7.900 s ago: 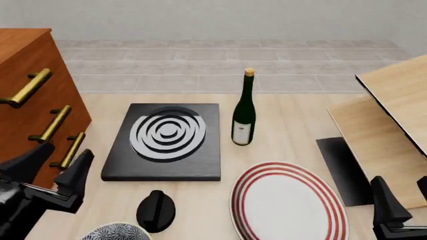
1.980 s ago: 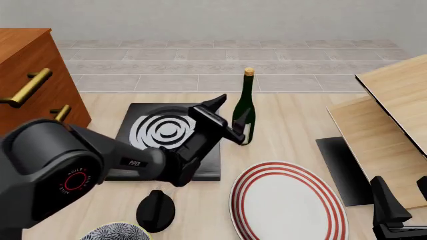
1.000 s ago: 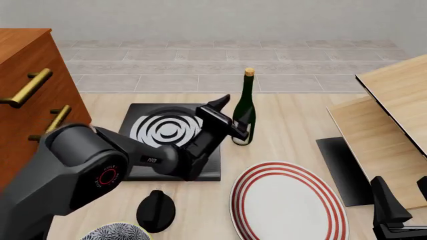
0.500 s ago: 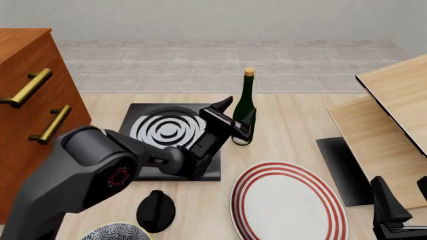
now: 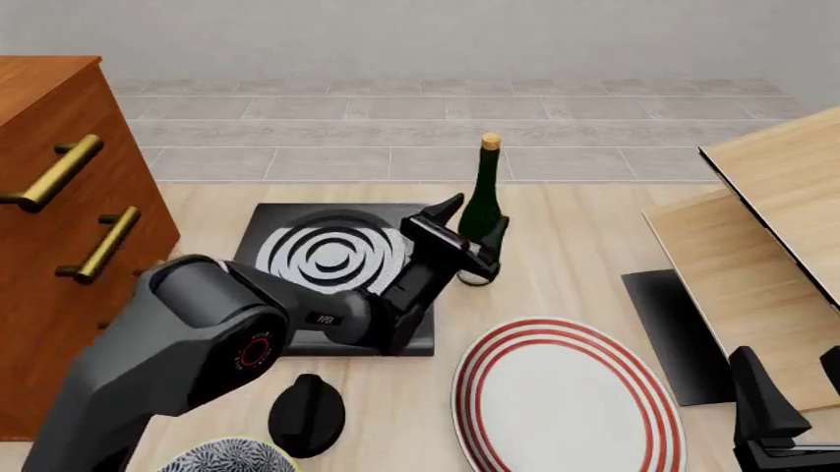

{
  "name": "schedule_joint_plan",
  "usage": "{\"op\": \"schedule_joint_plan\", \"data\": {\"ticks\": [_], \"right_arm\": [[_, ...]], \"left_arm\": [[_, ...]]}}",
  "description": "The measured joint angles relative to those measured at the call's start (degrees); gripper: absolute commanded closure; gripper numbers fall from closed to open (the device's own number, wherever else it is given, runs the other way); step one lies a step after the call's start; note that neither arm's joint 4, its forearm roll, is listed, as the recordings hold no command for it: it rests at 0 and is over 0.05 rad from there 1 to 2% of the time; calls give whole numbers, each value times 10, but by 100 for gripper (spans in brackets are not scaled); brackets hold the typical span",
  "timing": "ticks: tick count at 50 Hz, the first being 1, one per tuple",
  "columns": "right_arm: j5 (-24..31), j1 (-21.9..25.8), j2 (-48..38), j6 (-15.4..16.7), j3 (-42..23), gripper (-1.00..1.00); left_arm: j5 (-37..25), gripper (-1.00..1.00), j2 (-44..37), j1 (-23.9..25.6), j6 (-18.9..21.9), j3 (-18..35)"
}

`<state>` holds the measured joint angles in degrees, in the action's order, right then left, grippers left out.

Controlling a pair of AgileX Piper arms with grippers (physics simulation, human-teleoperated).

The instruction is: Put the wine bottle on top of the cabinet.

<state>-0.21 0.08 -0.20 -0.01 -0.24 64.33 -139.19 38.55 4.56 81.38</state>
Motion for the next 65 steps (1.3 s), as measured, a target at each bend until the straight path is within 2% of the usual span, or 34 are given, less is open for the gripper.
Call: {"op": "schedule_joint_plan", "data": {"ticks": [18,19,29,41,65], "right_arm": [[1,0,0,0,-1,-100],[1,1,0,0,-1,-100],[1,1,0,0,-1,-100],[1,0,0,0,0,-100],[-1,0,0,0,1,-100]], "left_arm": [[-12,-100,-28,-1,-7,39],[-12,100,-29,-1,-8,40],[-7,100,-31,-3,-20,45],[7,100,-24,-4,-28,27],[39,100,70,6,-34,-67]]}}
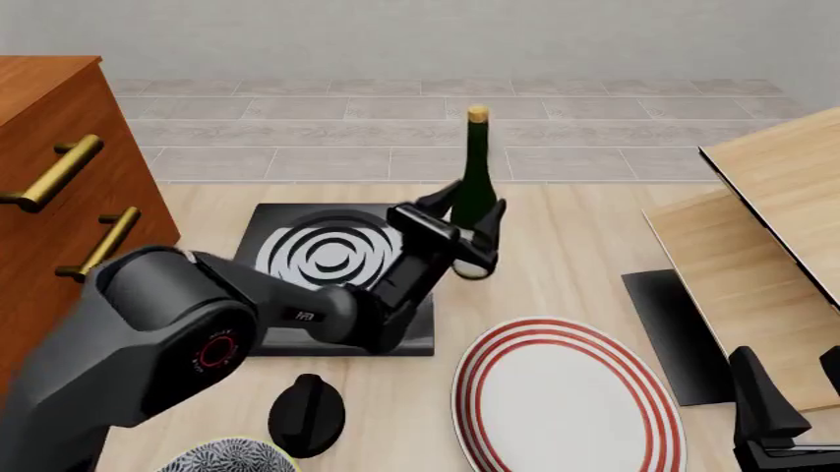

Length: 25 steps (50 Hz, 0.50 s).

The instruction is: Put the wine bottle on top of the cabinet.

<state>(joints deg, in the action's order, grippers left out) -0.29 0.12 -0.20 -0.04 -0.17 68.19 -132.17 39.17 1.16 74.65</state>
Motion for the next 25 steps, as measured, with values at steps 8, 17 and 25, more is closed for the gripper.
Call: {"op": "schedule_joint_plan", "data": {"ticks": [8,17,25], "right_arm": [[0,0,0,0,0,-100],[-1,0,0,0,0,-100],[-1,0,0,0,1,-100]], "left_arm": [[7,100,40,3,4,-38],[10,100,81,4,13,-77],[13,100,111,4,23,-108]]}}
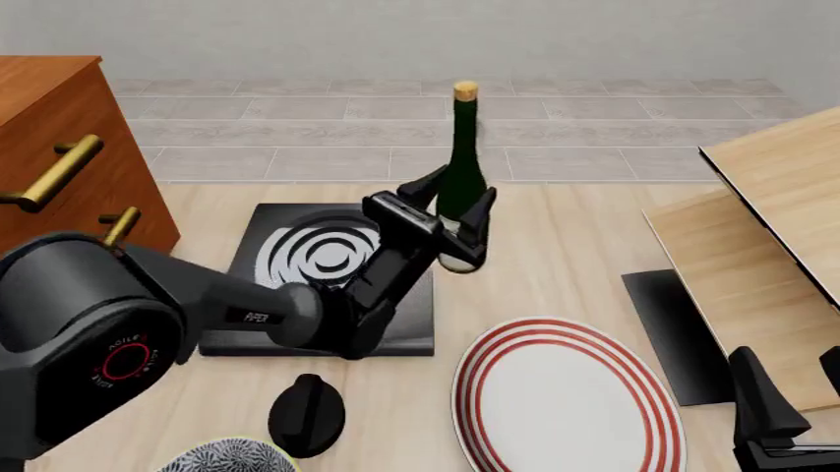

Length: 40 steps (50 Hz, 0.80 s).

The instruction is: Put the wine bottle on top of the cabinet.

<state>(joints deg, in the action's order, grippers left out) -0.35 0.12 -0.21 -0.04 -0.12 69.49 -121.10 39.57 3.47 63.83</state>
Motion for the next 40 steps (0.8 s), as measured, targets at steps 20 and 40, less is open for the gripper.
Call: {"op": "schedule_joint_plan", "data": {"ticks": [20,40], "right_arm": [[0,0,0,0,0,-100],[0,0,0,0,0,-100]], "left_arm": [[2,100,84,-9,24,-93],[-1,100,200,-16,32,-213]]}}
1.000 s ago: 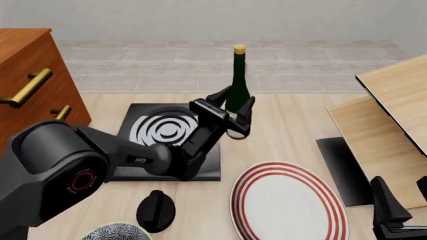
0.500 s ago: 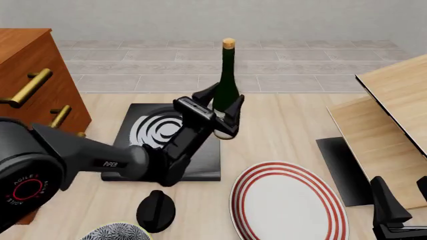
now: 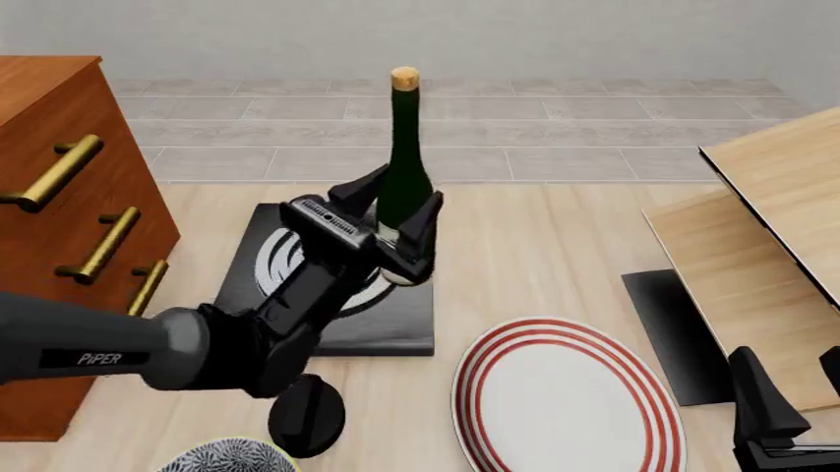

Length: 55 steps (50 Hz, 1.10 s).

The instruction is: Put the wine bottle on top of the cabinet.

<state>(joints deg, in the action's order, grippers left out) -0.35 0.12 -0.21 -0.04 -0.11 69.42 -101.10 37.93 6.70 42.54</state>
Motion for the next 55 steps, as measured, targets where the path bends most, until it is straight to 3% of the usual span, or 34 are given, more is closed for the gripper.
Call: {"op": "schedule_joint_plan", "data": {"ticks": [12,26,55], "right_arm": [[0,0,0,0,0,-100],[0,0,0,0,0,-100],[0,0,0,0,0,-100]], "left_arm": [[-34,100,101,-3,-6,-61],[-106,100,221,-11,-13,-96],[-260,100,378,-38,-7,-85]]}}
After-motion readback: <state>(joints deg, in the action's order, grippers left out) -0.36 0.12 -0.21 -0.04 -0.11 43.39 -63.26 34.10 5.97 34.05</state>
